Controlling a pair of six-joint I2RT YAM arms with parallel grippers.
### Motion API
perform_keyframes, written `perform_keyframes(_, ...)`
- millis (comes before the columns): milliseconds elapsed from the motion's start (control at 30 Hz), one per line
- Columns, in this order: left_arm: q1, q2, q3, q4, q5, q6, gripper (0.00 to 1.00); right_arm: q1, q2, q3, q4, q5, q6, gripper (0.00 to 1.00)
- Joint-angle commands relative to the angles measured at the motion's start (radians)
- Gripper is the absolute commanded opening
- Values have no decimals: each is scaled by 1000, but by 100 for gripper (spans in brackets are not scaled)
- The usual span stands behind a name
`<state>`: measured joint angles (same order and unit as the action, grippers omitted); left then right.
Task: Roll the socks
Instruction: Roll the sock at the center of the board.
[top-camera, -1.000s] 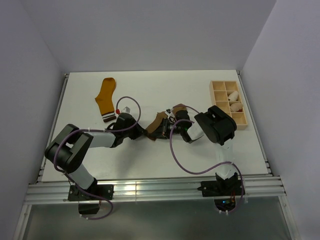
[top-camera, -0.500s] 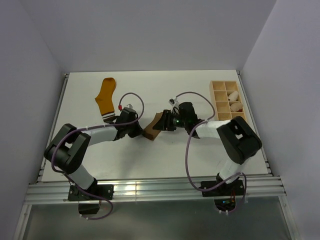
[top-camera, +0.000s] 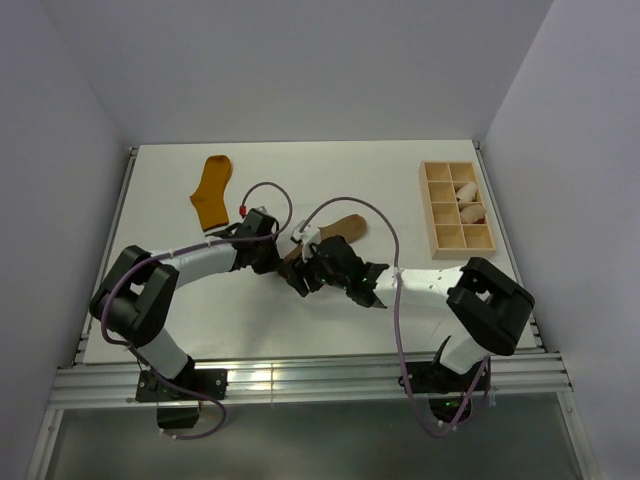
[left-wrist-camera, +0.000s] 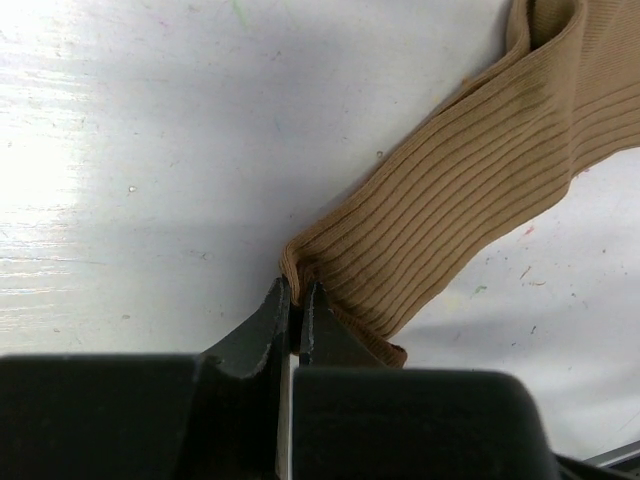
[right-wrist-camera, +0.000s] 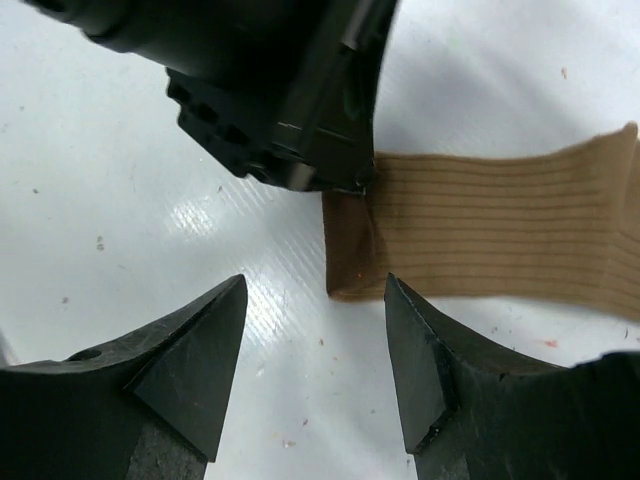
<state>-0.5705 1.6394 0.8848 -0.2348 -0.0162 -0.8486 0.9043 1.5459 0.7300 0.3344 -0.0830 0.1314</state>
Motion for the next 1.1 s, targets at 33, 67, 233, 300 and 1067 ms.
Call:
perform_keyframes(33,0,17,29,-37,7,34,0,67,39,11,97,166,-121,64)
perform_keyframes(67,0,19,32,-40,7,37,0,93,52,19,104,183,-160,64)
perform_keyframes(233,0,19,40,-43,7,45,0,130,131,48,124,229,-220,62)
perform_keyframes(300,0,16,42,-43,7,48,0,137,151,55,129,239,-239,61)
perform_keyframes(1067,0,19,37,-29,51,54,0,189,324,120,135,319,-293,49)
